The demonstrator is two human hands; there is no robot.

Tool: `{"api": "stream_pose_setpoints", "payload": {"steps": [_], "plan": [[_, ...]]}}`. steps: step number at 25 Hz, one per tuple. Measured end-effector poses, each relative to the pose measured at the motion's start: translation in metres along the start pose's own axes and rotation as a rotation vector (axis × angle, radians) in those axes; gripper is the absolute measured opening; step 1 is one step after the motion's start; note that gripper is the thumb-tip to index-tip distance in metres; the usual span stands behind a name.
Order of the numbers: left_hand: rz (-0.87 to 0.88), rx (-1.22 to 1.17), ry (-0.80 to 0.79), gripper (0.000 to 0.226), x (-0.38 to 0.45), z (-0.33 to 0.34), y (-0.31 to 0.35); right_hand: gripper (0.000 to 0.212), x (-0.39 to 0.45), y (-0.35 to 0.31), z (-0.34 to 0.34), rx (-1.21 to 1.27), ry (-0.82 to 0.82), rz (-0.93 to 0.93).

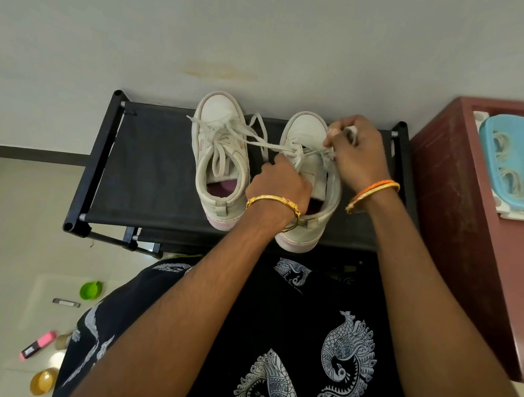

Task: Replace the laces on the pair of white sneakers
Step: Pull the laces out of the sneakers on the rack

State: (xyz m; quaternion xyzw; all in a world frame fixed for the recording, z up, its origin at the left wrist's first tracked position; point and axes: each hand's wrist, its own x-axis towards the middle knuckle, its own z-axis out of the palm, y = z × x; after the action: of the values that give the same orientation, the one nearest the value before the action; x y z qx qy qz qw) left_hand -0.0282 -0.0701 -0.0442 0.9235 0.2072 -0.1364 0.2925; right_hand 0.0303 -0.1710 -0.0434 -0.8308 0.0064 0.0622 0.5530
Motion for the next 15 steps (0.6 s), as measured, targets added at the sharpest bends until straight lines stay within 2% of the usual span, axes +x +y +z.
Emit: {"api": "stream_pose_setpoints", "payload": {"steps": [2, 3, 6, 9, 13, 15], "plan": [[0.010, -0.004, -0.013, 0.037, 0.0004, -0.0002, -0.0012, 0.014, -0.0045, 0.0055, 0.0011, -0.457, -0.098, -0.196], [0.013, -0.008, -0.022, 0.038, 0.0005, 0.0000, -0.0014, 0.016, -0.0065, 0.0054, 0.0013, -0.595, -0.156, -0.214], [0.012, -0.010, -0.040, 0.040, 0.0032, -0.0004, -0.0026, 0.021, -0.0078, 0.0026, 0.0036, -0.769, -0.185, -0.232], [0.009, -0.017, -0.055, 0.041, 0.0056, -0.0010, -0.0028, 0.018, -0.0076, 0.0028, 0.0050, -0.751, -0.135, -0.254], [0.010, 0.017, -0.047, 0.040, 0.0052, -0.0003, -0.0022, 0.006, -0.0088, 0.0075, 0.0059, -0.547, -0.051, -0.240], [0.009, 0.022, -0.045, 0.039, 0.0055, 0.0000, -0.0016, 0.008, -0.0092, 0.0081, 0.0056, -0.412, -0.011, -0.248]]}}
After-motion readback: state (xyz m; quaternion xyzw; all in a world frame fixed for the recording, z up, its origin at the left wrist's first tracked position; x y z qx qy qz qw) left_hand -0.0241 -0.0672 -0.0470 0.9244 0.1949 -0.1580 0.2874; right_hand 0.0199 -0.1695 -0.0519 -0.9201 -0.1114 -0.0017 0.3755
